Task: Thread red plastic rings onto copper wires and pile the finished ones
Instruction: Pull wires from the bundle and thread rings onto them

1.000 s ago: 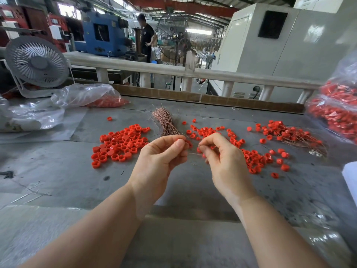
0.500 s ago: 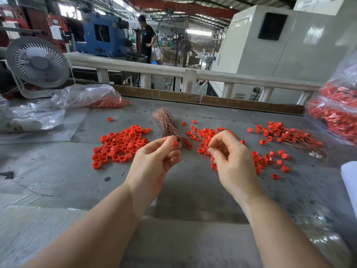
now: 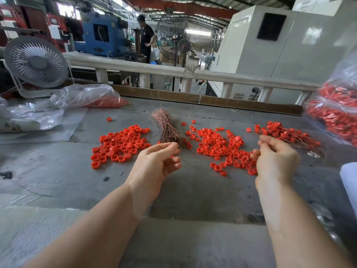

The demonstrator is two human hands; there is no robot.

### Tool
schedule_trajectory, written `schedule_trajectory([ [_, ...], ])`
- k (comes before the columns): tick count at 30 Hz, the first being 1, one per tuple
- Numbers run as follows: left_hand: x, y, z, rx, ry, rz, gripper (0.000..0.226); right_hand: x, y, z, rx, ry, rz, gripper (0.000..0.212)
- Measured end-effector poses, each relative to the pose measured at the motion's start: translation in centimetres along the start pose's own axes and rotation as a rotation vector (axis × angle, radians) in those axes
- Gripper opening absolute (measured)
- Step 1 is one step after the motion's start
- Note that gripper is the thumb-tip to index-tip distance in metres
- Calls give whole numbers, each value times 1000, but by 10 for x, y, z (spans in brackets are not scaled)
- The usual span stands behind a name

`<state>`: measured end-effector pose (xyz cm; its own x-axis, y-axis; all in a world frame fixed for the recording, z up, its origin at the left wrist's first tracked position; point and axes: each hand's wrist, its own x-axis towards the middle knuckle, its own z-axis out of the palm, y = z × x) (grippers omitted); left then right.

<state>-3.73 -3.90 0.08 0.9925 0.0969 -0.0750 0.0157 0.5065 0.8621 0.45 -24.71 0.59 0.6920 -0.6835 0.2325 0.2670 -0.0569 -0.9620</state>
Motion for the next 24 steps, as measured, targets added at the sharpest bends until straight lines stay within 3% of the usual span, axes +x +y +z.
schedule_trajectory([
  [5,-1,-1,2,77,23,28,3,12,8,-4,-39,33,109,36],
  [12,0,-7,-2,463,92,159,13,7,9,-2,-255,-81,147,48],
  [16,4,-4,-8,716,195,279,22,-1,7,-3,-538,-76,-38,50],
  [19,4,-2,-11,931,223,374,20,-9,3,-2,-584,-127,-160,37],
  [22,2,-1,-10,1128,239,486,11,-24,-2,3,-625,-244,-325,16],
  [24,3,-2,-11,1222,230,511,8,-38,-4,8,-646,-403,-442,13],
])
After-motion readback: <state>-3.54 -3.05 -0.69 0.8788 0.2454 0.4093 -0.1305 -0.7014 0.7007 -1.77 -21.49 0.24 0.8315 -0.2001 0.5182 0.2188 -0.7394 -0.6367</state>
